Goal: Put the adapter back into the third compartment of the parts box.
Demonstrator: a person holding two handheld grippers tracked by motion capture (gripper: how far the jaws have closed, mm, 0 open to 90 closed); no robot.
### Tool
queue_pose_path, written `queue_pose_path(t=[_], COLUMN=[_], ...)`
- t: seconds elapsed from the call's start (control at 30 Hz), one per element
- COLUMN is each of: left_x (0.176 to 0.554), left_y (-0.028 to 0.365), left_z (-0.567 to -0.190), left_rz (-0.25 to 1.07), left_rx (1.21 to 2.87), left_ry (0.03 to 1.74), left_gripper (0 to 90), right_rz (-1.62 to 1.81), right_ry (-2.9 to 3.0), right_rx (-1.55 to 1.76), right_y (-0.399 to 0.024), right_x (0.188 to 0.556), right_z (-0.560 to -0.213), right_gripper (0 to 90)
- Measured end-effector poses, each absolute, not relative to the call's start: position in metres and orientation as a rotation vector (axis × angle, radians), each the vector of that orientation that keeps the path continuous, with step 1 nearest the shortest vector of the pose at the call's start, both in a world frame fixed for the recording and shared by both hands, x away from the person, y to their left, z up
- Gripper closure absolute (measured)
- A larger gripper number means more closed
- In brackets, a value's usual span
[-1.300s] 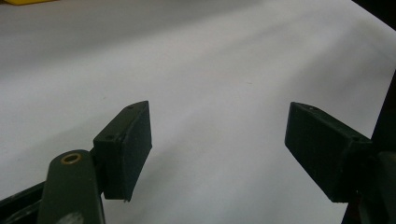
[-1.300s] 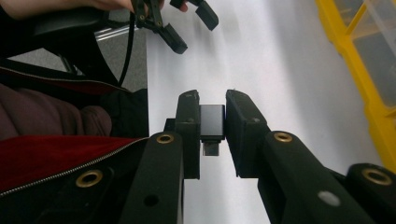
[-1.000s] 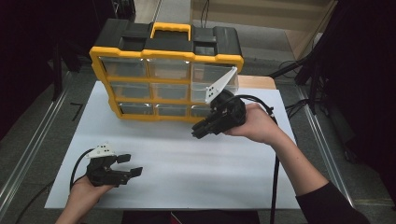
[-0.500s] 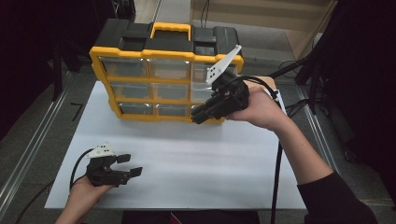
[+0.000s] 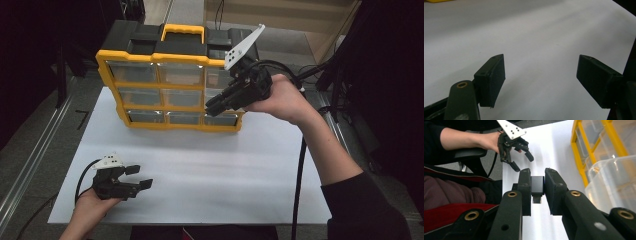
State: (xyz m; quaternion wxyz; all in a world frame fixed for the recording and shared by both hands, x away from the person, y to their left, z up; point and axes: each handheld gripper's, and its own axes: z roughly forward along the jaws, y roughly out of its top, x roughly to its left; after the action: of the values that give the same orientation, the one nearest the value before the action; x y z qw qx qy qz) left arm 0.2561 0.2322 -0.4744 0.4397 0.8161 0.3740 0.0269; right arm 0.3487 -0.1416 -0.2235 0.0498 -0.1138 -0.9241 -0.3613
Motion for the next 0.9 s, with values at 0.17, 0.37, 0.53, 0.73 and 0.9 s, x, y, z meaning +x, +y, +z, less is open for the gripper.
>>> queue_pose_path(t=[0.17,0.37,0.53,0.73,0.9], left_x=[0.256,0.256,0.256,0.256,0.256], left_y=[0.232,0.232,0.232,0.232,0.233], left_z=[-0.474,-0.474,-0.474,-0.474,-0.473], left_rz=[0.067,0.065,0.066,0.063,0.059], left_rx=[2.029,2.027,2.03,2.028,2.032], left_ry=[0.927,0.922,0.921,0.92,0.916], left_gripper=[24.4,24.4,24.4,24.4,24.4], right_rz=[-1.098,-1.112,-1.12,-1.163,-1.143], right_ry=[-2.826,-2.834,-2.843,-2.849,-2.862], right_rx=[-0.365,-0.417,-0.46,-0.475,-0.499], right_y=[-0.142,-0.146,-0.15,-0.153,-0.15], right_x=[0.357,0.368,0.378,0.387,0.396], right_z=[-0.213,-0.2,-0.191,-0.182,-0.18], right_gripper=[73.3,73.3,73.3,73.3,73.3])
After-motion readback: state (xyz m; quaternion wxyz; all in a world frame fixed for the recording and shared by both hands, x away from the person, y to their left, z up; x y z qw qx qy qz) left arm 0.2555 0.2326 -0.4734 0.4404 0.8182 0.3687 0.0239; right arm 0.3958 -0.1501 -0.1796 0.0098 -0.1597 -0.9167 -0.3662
